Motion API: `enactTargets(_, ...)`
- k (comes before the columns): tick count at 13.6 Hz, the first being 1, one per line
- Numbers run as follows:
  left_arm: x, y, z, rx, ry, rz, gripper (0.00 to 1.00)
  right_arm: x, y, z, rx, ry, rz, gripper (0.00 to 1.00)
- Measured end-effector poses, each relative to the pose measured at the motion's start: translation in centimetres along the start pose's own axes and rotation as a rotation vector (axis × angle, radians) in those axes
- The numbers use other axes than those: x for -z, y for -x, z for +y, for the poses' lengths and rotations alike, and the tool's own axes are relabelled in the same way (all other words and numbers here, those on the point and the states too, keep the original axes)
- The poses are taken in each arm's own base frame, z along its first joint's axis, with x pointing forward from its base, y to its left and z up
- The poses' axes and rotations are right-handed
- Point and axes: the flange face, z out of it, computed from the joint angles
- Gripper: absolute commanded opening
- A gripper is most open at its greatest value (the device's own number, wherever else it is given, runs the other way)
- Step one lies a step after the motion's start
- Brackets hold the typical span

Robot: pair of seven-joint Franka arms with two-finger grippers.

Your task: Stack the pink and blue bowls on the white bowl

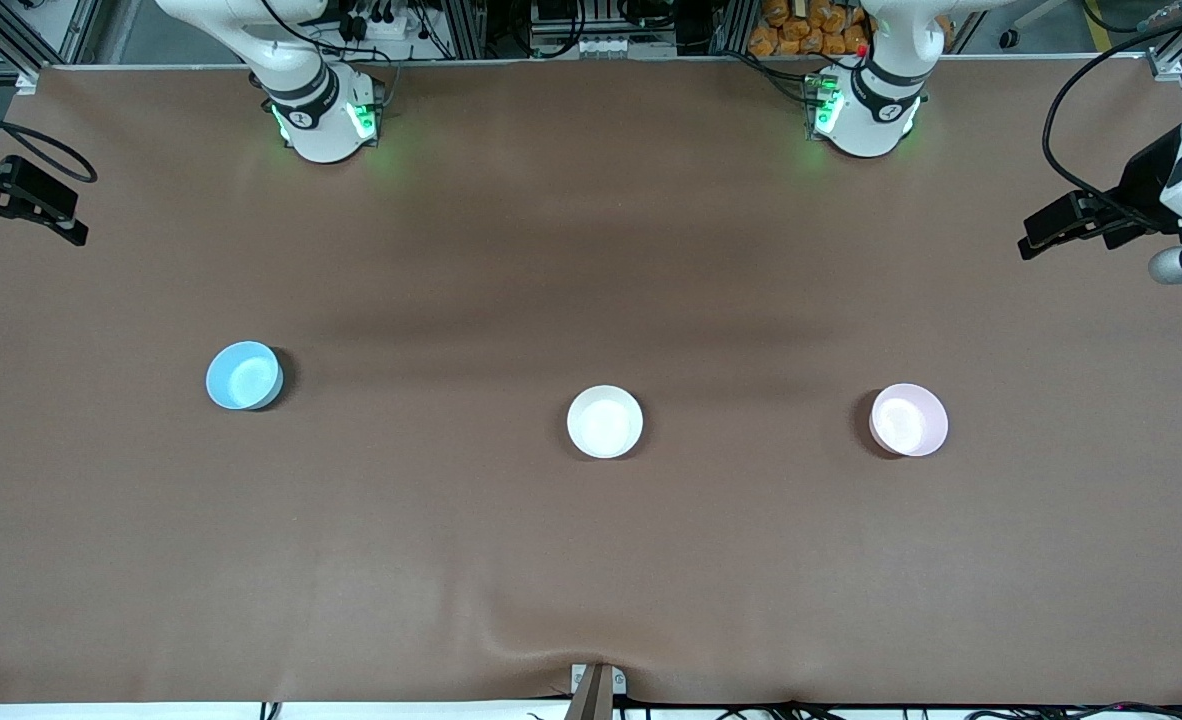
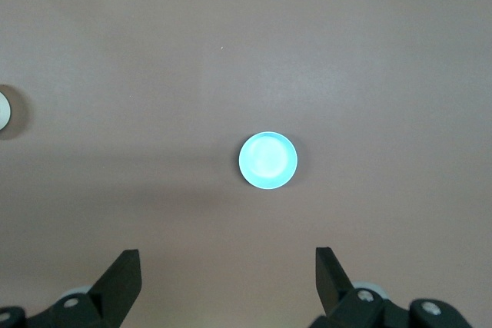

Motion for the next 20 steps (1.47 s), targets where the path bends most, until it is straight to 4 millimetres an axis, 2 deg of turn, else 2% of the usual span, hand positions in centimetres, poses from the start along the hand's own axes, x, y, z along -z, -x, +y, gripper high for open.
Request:
enactTargets(16, -0.4, -0.2, -0.1, 0.000, -0.009, -0.007, 1.00, 0.0, 0.0, 0.2, -0.006, 0.000, 0.000, 1.00)
enactTargets(20, -1.7, -1.0, -0.1, 0.001, -0.011, -0.029, 1.00, 0.0, 0.0, 0.2, -0.006, 0.000, 0.000, 1.00)
